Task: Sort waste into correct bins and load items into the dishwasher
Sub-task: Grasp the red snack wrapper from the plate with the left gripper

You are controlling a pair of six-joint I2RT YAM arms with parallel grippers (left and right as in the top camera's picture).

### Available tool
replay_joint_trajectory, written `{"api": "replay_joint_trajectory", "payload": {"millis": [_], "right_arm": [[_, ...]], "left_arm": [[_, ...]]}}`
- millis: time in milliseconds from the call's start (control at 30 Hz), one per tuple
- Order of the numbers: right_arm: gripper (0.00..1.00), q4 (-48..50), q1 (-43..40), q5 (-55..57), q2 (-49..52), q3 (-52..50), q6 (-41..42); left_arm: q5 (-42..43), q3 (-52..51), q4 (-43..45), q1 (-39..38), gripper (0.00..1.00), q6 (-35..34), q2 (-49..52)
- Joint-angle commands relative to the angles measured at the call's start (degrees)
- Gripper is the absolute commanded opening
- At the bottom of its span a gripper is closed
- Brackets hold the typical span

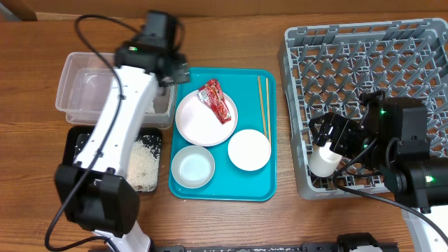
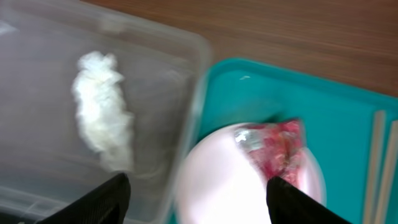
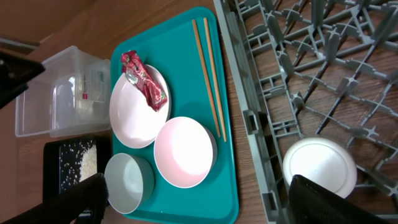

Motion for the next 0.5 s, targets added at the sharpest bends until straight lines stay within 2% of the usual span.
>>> {"api": "replay_joint_trajectory", "payload": {"millis": [0, 133, 233, 300, 467], "right_arm": [[0.95, 0.24, -0.02, -0.28, -0.09, 1.14, -0.39], [0.95, 0.15, -0.02, -0.31, 0.42, 1.14, -0.37], [0.95, 0.15, -0.02, -0.31, 0.85, 1.14, -0.37], [0.95, 0.17, 0.0, -0.31, 1.49, 1.14, -0.39], [0.95, 0.2, 0.0, -0.31, 2.49, 1.14, -0.37]], "left_arm": [[-0.17, -1.07, 2.47, -4.52, 0.71, -5.27, 4.83], [0.24, -1.07, 6.73, -7.26, 0.7, -10.05, 12.61], [3.85, -1.07, 9.05, -7.58, 0.64, -11.41, 17.16], [7.06, -1.07, 10.1, -7.5, 0.57, -11.78, 19.85], [7.74, -1.07, 9.75, -7.67, 0.43, -11.43, 21.73]]}}
